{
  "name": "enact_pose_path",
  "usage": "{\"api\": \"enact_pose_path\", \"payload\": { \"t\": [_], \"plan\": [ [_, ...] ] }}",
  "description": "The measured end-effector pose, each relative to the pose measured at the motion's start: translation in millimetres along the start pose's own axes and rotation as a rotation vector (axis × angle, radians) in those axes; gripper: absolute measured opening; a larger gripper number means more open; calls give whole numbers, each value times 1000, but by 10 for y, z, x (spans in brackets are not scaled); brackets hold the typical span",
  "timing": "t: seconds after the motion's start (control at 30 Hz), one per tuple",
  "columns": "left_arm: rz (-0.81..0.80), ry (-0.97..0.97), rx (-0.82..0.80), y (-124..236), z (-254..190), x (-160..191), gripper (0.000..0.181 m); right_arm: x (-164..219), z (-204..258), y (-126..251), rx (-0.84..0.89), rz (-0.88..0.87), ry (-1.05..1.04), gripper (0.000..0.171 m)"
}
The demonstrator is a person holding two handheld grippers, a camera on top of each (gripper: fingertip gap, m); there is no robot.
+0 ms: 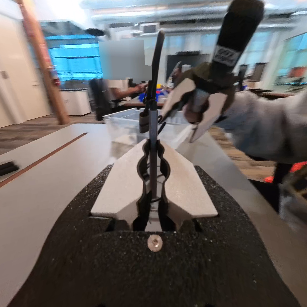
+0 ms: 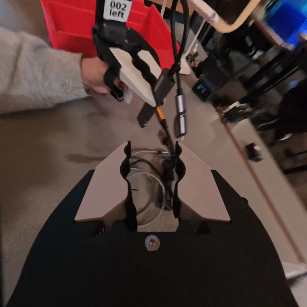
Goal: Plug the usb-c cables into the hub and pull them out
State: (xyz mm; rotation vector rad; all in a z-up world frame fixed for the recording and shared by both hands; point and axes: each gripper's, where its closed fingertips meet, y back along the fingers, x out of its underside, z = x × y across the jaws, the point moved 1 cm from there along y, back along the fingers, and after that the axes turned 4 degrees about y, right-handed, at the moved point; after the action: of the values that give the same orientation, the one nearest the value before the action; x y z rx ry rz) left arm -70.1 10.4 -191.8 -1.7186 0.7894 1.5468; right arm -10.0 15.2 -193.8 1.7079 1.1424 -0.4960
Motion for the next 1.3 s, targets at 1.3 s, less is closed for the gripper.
{"api": "enact_pose_path", "payload": {
  "t": [1.3],
  "plan": [
    [-16,47,-274,325,472,-52,7,242,28,109,-271,199,411,33]
  ]
}}
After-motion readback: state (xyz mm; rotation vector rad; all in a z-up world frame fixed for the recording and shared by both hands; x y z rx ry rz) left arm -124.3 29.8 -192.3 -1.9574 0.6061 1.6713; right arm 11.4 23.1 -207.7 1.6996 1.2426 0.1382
